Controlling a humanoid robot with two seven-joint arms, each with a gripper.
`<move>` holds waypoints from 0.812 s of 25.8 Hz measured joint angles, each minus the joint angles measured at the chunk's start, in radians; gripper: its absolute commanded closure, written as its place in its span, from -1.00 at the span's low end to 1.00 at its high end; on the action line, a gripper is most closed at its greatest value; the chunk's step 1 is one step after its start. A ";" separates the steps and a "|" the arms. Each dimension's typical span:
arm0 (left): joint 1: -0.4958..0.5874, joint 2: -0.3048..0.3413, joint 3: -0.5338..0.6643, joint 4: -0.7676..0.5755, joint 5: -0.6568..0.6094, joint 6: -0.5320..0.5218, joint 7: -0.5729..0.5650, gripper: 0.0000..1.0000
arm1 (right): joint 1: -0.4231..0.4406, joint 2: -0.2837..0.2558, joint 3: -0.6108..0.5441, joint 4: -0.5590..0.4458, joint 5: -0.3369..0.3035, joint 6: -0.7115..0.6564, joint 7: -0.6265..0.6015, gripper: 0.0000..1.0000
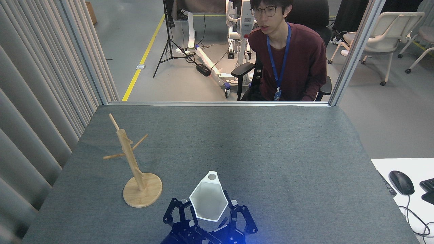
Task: Hang cup on storage rack
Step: 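Grasp the cup with the left gripper while the right gripper holds it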
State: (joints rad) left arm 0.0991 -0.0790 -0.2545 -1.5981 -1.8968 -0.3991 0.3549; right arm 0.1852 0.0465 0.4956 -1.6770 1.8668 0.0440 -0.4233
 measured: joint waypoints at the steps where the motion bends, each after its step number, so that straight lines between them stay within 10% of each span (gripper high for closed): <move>1: -0.002 0.000 0.004 0.003 0.001 -0.003 0.000 -1.00 | 0.001 -0.001 0.000 0.000 0.000 -0.008 0.000 -0.27; 21: -0.028 0.001 0.054 0.002 0.014 -0.031 -0.001 -1.00 | 0.007 -0.004 -0.015 0.011 0.000 -0.064 -0.021 -0.27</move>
State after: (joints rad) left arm 0.0712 -0.0777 -0.2003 -1.5957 -1.8825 -0.4305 0.3540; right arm 0.1926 0.0423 0.4808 -1.6657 1.8668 -0.0196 -0.4444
